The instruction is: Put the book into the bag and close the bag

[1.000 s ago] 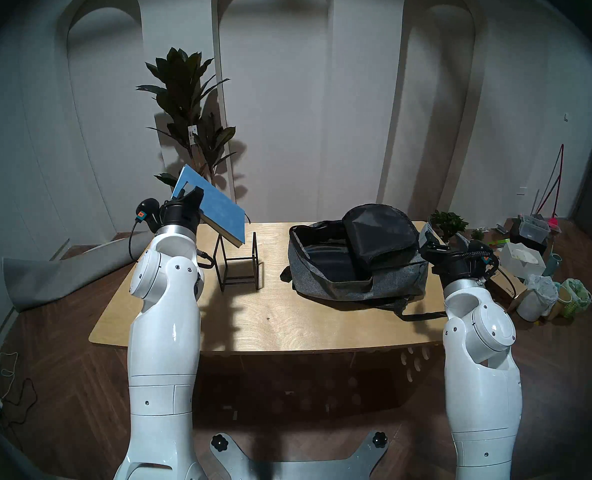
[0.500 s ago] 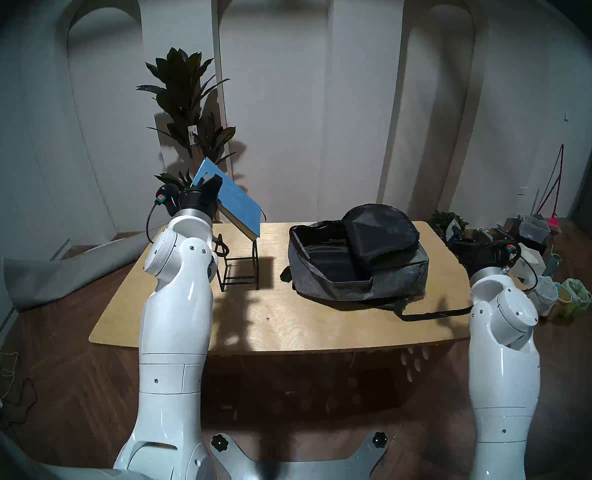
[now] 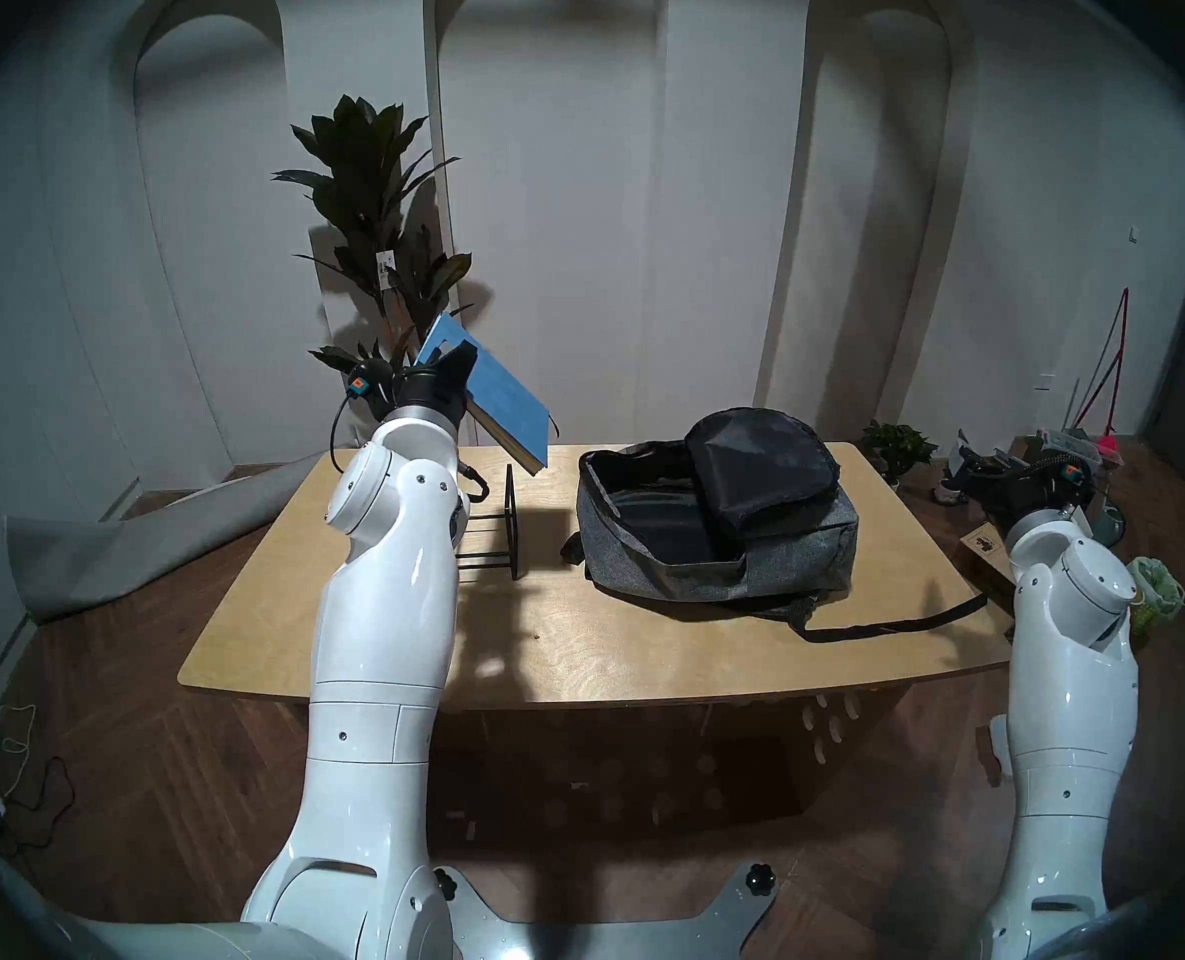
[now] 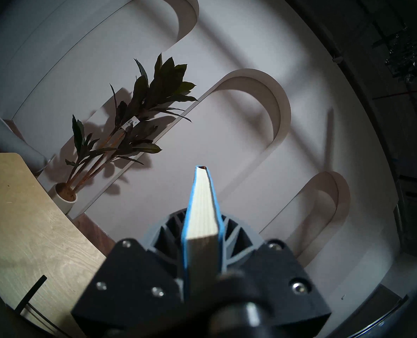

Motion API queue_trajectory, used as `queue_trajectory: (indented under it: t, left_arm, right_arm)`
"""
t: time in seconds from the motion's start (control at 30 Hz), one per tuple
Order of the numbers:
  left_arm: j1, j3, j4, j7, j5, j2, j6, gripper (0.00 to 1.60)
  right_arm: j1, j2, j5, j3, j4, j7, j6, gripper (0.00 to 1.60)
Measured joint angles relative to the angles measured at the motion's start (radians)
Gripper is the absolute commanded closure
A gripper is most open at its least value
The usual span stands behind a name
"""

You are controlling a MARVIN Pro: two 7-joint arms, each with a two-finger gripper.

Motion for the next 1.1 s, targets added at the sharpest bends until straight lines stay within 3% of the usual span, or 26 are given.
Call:
queue_trajectory:
  t: [0.4, 0.73, 1.1]
  left_arm:
    - [0.046, 0.134, -0.03, 0.114, 0.032, -0.024, -0.121, 1.6]
    - [0.014, 0.233, 0.115, 0.172, 0.101, -0.058, -0.244, 1.6]
    - [-0.034, 0.272, 0.227, 0.203, 0.134, -0.096, -0.331, 1.6]
  right_arm:
    - [0.023, 0.075, 0.004, 0.019, 0.038, 0.083, -0.011, 0.0]
    - [0.023, 0.103, 0.012, 0.034, 0.055, 0.138, -0.034, 0.0]
    - [0.031, 0.132, 0.003, 0.044, 0.111, 0.168, -0.063, 0.0]
